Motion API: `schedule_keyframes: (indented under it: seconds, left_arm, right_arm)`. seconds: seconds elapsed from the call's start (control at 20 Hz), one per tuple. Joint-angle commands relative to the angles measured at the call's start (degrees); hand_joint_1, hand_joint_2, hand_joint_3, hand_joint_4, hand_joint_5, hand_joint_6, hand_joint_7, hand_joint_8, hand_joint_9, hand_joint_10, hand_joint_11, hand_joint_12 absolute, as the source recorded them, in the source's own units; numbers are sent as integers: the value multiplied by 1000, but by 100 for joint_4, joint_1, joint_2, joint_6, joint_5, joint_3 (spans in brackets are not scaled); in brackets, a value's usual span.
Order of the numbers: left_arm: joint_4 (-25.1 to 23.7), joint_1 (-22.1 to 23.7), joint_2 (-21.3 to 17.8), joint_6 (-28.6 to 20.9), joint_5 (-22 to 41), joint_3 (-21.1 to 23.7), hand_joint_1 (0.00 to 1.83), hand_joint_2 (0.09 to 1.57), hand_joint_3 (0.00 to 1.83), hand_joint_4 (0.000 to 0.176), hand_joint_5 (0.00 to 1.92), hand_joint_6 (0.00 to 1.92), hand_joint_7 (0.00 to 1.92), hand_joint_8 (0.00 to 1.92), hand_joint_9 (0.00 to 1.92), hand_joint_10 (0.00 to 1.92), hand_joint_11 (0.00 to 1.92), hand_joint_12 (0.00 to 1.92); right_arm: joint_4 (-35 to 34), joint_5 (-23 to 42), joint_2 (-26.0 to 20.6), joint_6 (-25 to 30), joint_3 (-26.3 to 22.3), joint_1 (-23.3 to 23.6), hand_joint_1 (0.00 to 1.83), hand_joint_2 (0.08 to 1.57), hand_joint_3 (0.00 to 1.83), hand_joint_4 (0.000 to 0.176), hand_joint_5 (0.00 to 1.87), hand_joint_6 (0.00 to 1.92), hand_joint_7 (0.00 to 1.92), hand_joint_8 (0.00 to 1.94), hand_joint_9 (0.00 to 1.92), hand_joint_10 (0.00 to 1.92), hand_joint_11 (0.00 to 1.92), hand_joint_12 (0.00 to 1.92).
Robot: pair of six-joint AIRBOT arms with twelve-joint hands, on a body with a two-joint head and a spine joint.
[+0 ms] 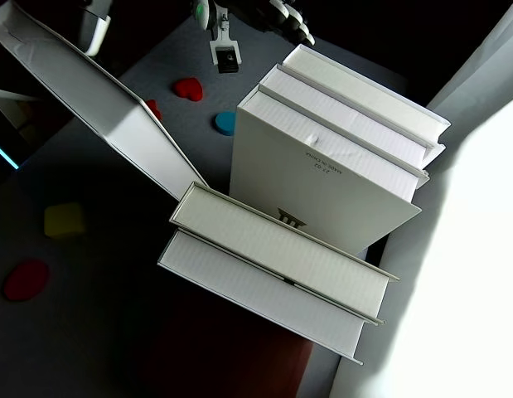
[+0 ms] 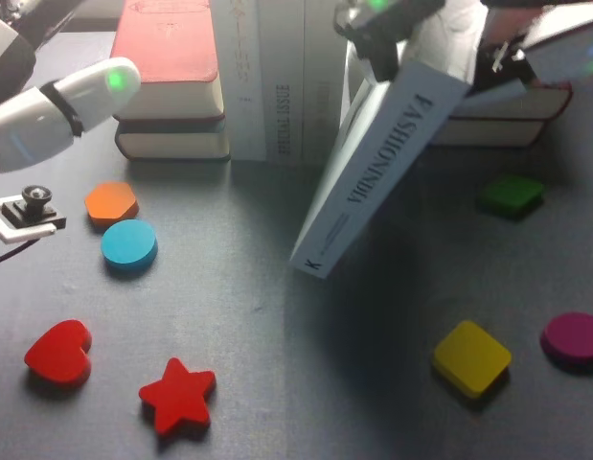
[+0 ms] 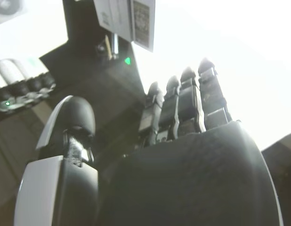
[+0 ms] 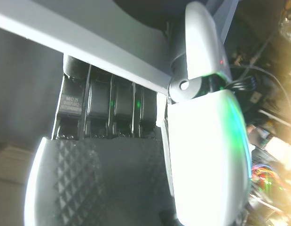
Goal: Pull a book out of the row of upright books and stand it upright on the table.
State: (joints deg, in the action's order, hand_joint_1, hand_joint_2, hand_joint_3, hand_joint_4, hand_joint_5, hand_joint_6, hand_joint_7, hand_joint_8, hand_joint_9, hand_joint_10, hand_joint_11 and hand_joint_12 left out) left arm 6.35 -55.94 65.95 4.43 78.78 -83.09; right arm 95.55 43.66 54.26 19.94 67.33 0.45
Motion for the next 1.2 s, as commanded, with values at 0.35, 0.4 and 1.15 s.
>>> schedule_keyframes:
  seconds: [0.35,0.4,1.15]
  left_arm:
    - [118,65,41,-34,659,-34,326,1375,0,64,108,5,0,0,0,0,0,0]
    - [127,63,41,-34,666,-33,311,1368,0,72,105,3,0,0,0,0,0,0]
    - [143,62,76,-46,611,-29,258,1371,0,87,60,4,0,0,0,0,0,309]
  right_arm:
    - [-343,139,31,259,53,412,1177,1221,0,0,870,1146,692,1475,562,1464,538,1850]
    - [-420,215,-1,259,51,416,1177,1221,0,0,870,1146,692,1475,562,1464,538,1850]
    - [741,441,238,1582,254,377,1177,1221,0,0,870,1146,692,1475,562,1463,538,1850]
